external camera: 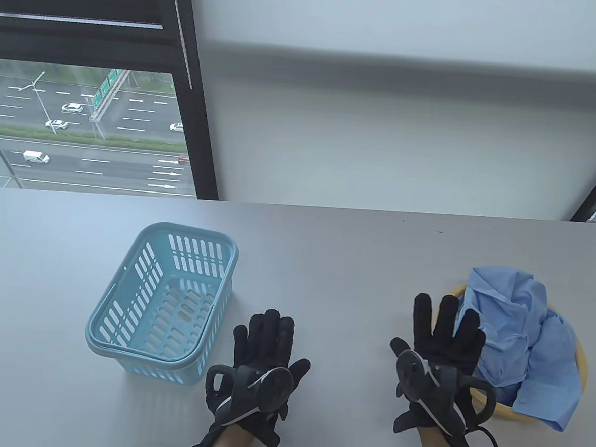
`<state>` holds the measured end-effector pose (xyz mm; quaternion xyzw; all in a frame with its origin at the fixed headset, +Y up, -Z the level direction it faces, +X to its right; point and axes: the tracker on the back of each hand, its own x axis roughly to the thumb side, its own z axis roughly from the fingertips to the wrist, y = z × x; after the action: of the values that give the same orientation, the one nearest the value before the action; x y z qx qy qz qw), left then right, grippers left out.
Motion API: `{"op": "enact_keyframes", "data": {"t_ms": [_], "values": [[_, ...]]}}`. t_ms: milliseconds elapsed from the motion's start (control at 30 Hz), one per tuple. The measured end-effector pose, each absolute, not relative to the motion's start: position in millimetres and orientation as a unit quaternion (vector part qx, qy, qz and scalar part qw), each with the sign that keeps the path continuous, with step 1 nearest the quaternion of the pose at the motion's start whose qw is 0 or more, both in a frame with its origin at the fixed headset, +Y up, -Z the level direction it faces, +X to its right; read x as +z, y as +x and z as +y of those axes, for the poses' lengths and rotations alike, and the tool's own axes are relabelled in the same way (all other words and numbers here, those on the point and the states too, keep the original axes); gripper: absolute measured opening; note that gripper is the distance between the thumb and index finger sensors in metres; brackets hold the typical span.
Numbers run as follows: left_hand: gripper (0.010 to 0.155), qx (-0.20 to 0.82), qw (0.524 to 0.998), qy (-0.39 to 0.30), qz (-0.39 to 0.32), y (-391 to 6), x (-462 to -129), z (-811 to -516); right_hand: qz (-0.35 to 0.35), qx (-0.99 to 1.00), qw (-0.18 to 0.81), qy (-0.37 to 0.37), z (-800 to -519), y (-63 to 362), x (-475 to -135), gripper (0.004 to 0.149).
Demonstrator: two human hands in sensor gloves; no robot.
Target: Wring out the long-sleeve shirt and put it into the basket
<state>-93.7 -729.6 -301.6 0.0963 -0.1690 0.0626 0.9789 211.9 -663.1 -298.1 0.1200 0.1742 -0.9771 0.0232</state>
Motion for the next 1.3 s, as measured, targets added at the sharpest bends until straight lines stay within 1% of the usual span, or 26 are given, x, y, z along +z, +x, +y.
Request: {"op": "enact_keyframes", "data": {"t_ms": [167,200,267,367,467,500,533,667,767,800,833,967,1033,1067,1167,1300], "values": [[0.085,0.065,0.978,0.099,-0.172,-93.0,-300.4,-728.7,0.112,-0.970,-0.055,0.208,-662.6,257.4,-300.2,0.104],[0.085,0.064,0.978,0.098,-0.172,-92.6,-300.4,-729.0,0.088,-0.967,-0.075,0.228,-664.3,269.4,-301.1,0.105],[0.085,0.066,0.978,0.092,-0.174,-92.0,-300.6,-730.5,0.048,-0.959,-0.113,0.254,-669.3,287.6,-301.8,0.109],[0.085,0.069,0.978,0.087,-0.176,-91.5,-300.8,-731.3,-0.005,-0.949,-0.152,0.275,-678.8,305.6,-305.6,0.114],[0.085,0.072,0.978,0.085,-0.178,-91.2,-300.5,-731.0,-0.006,-0.950,-0.131,0.285,-683.9,312.4,-309.7,0.110],[0.085,0.072,0.978,0.086,-0.178,-91.2,-300.4,-731.0,-0.008,-0.950,-0.126,0.286,-684.2,313.7,-310.2,0.107],[0.085,0.074,0.978,0.086,-0.178,-91.3,-300.5,-731.1,-0.007,-0.949,-0.129,0.286,-684.8,314.8,-310.6,0.100],[0.085,0.077,0.977,0.087,-0.178,-91.8,-300.6,-731.5,0.031,-0.953,-0.122,0.277,-681.9,316.3,-309.1,0.066],[0.084,0.080,0.977,0.087,-0.177,-92.3,-300.8,-731.9,0.052,-0.952,-0.138,0.268,-681.1,317.8,-307.6,0.054],[0.084,0.081,0.977,0.086,-0.177,-92.3,-300.9,-732.1,0.071,-0.951,-0.145,0.264,-680.6,318.9,-306.3,0.050],[0.084,0.081,0.977,0.086,-0.177,-92.4,-301.0,-732.2,0.095,-0.948,-0.157,0.262,-679.5,320.1,-304.4,0.048],[0.084,0.082,0.977,0.084,-0.177,-92.4,-301.2,-732.4,0.140,-0.931,-0.235,0.240,-674.2,326.3,-296.8,0.045],[0.084,0.082,0.977,0.083,-0.177,-92.4,-301.4,-732.4,0.186,-0.913,-0.287,0.221,-669.8,330.2,-291.1,0.045],[0.084,0.082,0.977,0.083,-0.177,-92.5,-301.4,-732.3,0.197,-0.906,-0.304,0.219,-668.3,330.8,-289.0,0.044],[0.084,0.083,0.977,0.082,-0.176,-93.0,-301.3,-732.1,0.242,-0.879,-0.365,0.190,-659.8,333.3,-280.0,0.044],[0.084,0.086,0.977,0.084,-0.174,-94.2,-301.8,-731.7,0.294,-0.850,-0.416,0.138,-649.6,329.4,-271.7,0.043]]}}
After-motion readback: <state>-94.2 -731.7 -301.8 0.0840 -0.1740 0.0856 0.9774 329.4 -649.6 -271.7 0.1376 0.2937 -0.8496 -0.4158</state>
